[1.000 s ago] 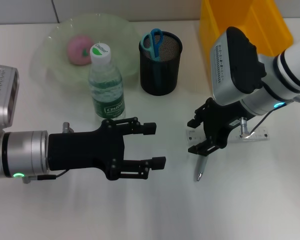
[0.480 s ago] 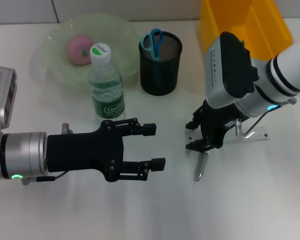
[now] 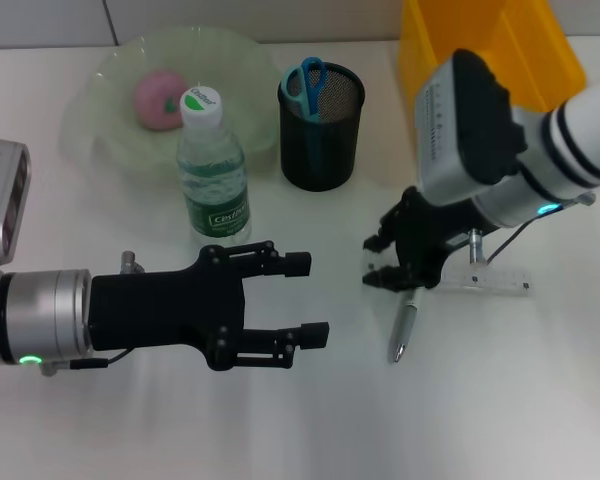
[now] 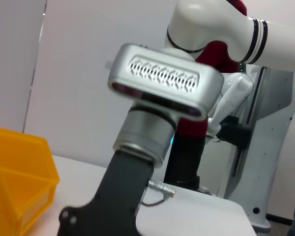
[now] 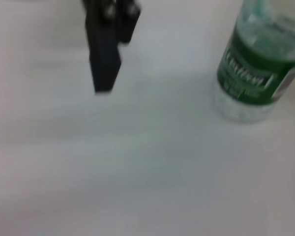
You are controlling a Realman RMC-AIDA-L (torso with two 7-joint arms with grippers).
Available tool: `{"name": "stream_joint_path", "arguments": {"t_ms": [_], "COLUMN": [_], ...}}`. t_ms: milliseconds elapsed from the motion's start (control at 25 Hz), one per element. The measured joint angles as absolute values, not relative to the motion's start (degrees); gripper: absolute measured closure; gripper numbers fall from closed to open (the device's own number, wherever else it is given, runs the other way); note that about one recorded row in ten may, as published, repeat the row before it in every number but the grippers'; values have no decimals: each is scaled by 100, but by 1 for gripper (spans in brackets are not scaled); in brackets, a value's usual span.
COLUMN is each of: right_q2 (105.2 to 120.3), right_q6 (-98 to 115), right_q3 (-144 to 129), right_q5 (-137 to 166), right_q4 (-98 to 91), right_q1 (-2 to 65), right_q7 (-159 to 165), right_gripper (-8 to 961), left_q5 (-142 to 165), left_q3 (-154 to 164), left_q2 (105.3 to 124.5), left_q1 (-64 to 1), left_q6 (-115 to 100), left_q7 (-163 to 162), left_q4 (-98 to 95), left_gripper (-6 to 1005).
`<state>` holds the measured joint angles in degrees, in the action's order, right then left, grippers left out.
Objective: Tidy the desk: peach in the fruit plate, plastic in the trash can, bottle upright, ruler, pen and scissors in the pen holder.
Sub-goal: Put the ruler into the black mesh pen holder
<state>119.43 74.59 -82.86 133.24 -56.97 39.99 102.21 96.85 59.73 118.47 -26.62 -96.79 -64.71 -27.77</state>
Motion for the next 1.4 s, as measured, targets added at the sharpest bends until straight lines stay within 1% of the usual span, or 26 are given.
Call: {"name": "stream_joint_path", "arguments": {"t_ms": [40, 80, 120, 240, 280, 440, 480, 520, 560, 640, 680, 720, 760, 840, 880, 920, 960, 1000, 1160, 1280, 1400], "right_q2": [11938, 11936, 11936, 11937, 11931, 11931, 11933, 11933, 11934, 11929, 11928, 11928, 11931, 11931, 11934, 11934, 11946, 11946, 11986, 11989, 11989], "right_q6": [7537, 7726, 7726, 7901, 7912, 7607, 7295, 7295, 7188, 7125, 7135, 7135, 7136, 7103, 6994, 6994, 6783, 6783, 6235, 5842, 5684], "right_q3": [-8206, -7883, -7883, -7204, -6680, -6186, -6076, -6076, -6080, -6102, -6117, -6117, -6121, -6111, -6093, -6093, -6092, -6092, -6155, -6280, -6335], "right_q5": [13269, 13083, 13083, 12422, 11587, 10207, 9182, 9182, 8651, 7486, 6622, 6622, 6257, 5778, 5487, 5487, 5394, 5394, 5373, 5358, 5353], "right_q4": [-5897, -6405, -6405, -7039, -7199, -6832, -6215, -6215, -5811, -4875, -3959, -3959, -3506, -2745, -2170, -2170, -1887, -1887, -1549, -1318, -1275], "right_q1": [3909, 3678, 3678, 3378, 3207, 3096, 3102, 3102, 3134, 3327, 3616, 3616, 3785, 4143, 4491, 4491, 4745, 4745, 5127, 5383, 5454], "right_q7": [10222, 10222, 10222, 10218, 10126, 9748, 9211, 9211, 8854, 7905, 7075, 7075, 6718, 6210, 5842, 5842, 5678, 5678, 5654, 5624, 5604], "right_gripper": [575, 574, 572, 568, 567, 562, 560, 559, 558, 555, 553, 552, 551, 548, 547, 545, 544, 543, 537, 533, 529], "left_q5": [9685, 9685, 9685, 9684, 9682, 9677, 9674, 9674, 9670, 9659, 9647, 9647, 9630, 9594, 9579, 9579, 9574, 9574, 9565, 9558, 9558], "left_q3": [5970, 5969, 5969, 5968, 5967, 5967, 5967, 5967, 5968, 5967, 5967, 5967, 5963, 5954, 5951, 5951, 5951, 5950, 5950, 5950, 5950], "left_q2": [11847, 11847, 11847, 11848, 11848, 11847, 11847, 11847, 11847, 11843, 11840, 11840, 11838, 11833, 11829, 11829, 11828, 11824, 11820, 11820, 11821], "left_q1": [-2653, -2649, -2649, -2640, -2636, -2635, -2636, -2636, -2636, -2636, -2640, -2640, -2640, -2634, -2622, -2622, -2617, -2609, -2543, -2478, -2457], "left_q6": [-9710, -9752, -9752, -9815, -9832, -9834, -9838, -9838, -9840, -9844, -9845, -9845, -9845, -9849, -9866, -9866, -9875, -9883, -9894, -9904, -9913], "left_q7": [-6470, -6469, -6469, -6469, -6468, -6466, -6458, -6458, -6454, -6451, -6451, -6451, -6449, -6443, -6431, -6431, -6423, -6410, -6366, -6292, -6269], "left_q4": [-2777, -2788, -2788, -2811, -2815, -2817, -2818, -2818, -2819, -2821, -2822, -2822, -2824, -2833, -2838, -2838, -2839, -2839, -2879, -2884, -2884], "left_gripper": [197, 197, 197, 197, 197, 197, 197, 197, 197, 197, 197, 197, 197, 197, 197, 197, 197, 197, 197, 196, 196]}}
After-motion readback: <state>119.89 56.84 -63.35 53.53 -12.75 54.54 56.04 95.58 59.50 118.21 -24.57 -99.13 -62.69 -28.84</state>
